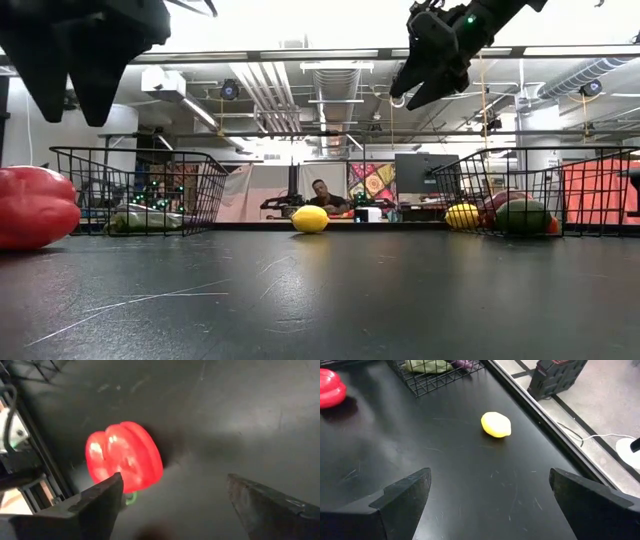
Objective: Sort produce into baskets
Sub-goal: Put the red bell pepper into the left wire basket
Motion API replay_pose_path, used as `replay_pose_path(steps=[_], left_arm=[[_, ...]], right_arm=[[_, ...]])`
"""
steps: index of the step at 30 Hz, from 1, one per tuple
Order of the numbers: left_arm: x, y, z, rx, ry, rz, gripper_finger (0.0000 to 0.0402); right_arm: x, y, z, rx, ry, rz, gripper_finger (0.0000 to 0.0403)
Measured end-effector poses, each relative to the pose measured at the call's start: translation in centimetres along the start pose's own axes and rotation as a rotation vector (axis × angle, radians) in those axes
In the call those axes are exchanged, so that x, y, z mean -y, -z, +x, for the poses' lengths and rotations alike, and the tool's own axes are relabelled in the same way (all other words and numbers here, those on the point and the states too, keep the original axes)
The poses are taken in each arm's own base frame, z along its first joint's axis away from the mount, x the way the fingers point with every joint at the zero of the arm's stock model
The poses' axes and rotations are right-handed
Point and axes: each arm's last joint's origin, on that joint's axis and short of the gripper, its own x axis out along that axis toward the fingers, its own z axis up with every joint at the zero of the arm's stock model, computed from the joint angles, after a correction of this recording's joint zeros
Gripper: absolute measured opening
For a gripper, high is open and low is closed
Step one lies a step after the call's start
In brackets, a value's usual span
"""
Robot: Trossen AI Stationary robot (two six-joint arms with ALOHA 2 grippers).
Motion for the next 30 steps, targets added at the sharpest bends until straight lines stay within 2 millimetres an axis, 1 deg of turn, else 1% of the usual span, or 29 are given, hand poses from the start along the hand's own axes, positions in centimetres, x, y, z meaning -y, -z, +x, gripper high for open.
replay_pose_path(steps=[4,7,10,19,30], left_arm=[[0.1,0.1,-0.2,-0.035,0.013,-0.011,0.0347],[-0.3,0.2,-0.1,-0.077,-0.041,-0.084,0.0347],[-1.1,0.4,0.7,-0.093,-0.13,-0.12,0.0344],[-1.7,0.6,2.6,-0.1,-0.187,-0.124,0.0343],[-1.8,0.5,4.7,-0.106,-0.174,-0.115,0.0343]], right_arm=[[0.0,0.0,0.0,0.0,0.0,-0.001,0.0396],[0.0,0.0,0.0,0.0,0.0,-0.002,0.0396],[0.0,0.0,0.0,0.0,0.0,-0.002,0.0396],[0.0,0.0,0.0,-0.001,-0.001,-0.002,0.0396],[0.0,0.0,0.0,-0.002,-0.004,-0.002,0.0396]])
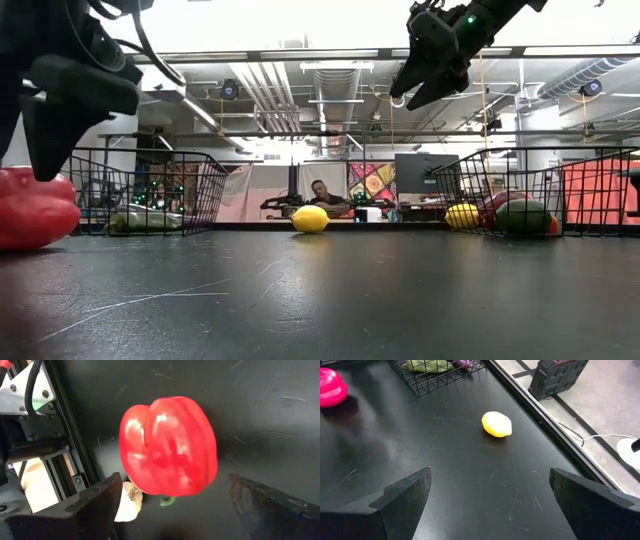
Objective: Sort produce into baskets
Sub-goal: Put the red bell pepper into the left wire basket
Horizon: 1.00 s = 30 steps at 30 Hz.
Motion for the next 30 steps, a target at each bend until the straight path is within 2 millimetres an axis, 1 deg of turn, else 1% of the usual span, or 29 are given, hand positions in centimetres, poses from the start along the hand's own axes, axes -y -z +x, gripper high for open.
replay_pose_path(steps=[23,30], left_arm=[[-0.4,-0.1,2.9,0.005,-0.008,-0.005,0.0341],[-0.4,-0.1,3.0,0.013,-0.009,-0.005,0.0327]], right_arm=[[0.0,0.0,0.0,-0.001,-0.004,0.007,0.0396],[0.0,0.0,0.0,-0.001,-0.004,0.008,0.0396]])
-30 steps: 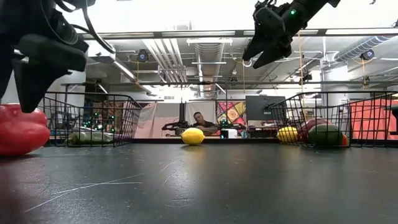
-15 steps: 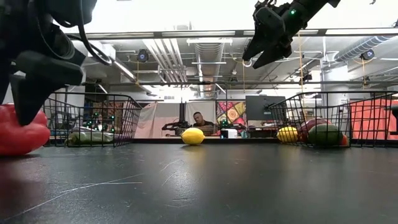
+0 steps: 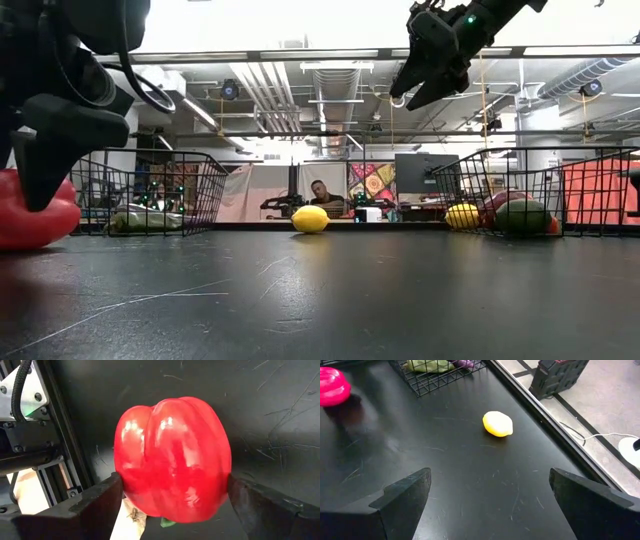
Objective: Sort produce into baskets
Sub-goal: Put the red bell pepper into the left wire basket
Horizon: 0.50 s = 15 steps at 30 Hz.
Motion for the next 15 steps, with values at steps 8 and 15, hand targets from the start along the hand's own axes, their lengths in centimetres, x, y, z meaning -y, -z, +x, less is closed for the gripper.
replay_pose_path(steps=[8,15], left_arm=[[0.1,0.0,-0.1,0.006,0.007,0.022,0.0315],[0.7,0.0,-1.3,0.006,0.054,0.06,0.031]], right_arm=[[0.0,0.0,0.0,0.0,0.0,0.0,0.0396],[0.0,0.0,0.0,-0.001,0.0,0.0,0.0396]])
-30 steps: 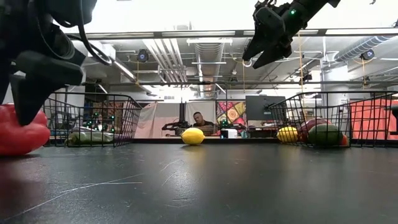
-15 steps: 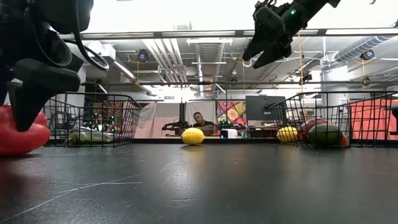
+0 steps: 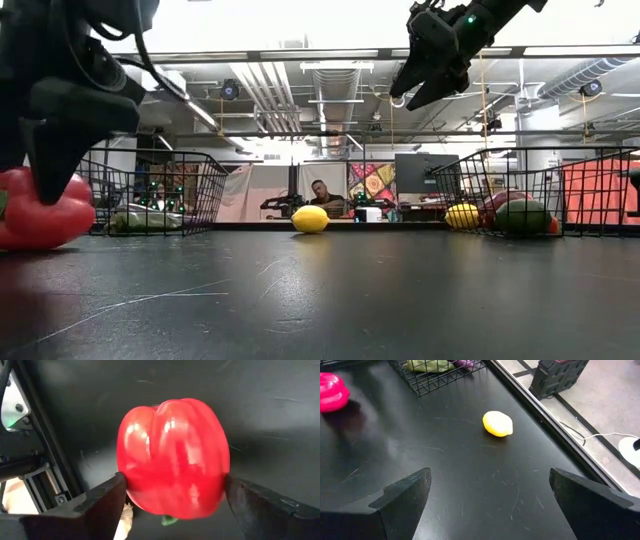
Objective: Sort produce into baskets
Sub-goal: Put the red bell pepper into the left wire basket
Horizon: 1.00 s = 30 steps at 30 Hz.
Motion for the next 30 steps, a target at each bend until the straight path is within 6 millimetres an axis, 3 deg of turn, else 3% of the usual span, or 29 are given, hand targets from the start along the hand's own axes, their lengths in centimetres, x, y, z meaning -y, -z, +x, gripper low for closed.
replay_pose_path(steps=[11,17,30], left_arm=[[0.5,-0.1,-1.4,-0.002,0.046,0.046,0.031],[0.2,-0.1,-1.1,0.0,0.01,-0.054,0.0311],[-0.3,0.0,0.3,0.01,-0.031,-0.087,0.034]], right_arm=[[0.0,0.1,0.0,-0.006,0.001,0.009,0.0396],[-0.2,0.1,0.0,-0.007,-0.008,0.005,0.0396],[-0.5,0.2,-0.1,-0.013,-0.04,-0.003,0.0396]])
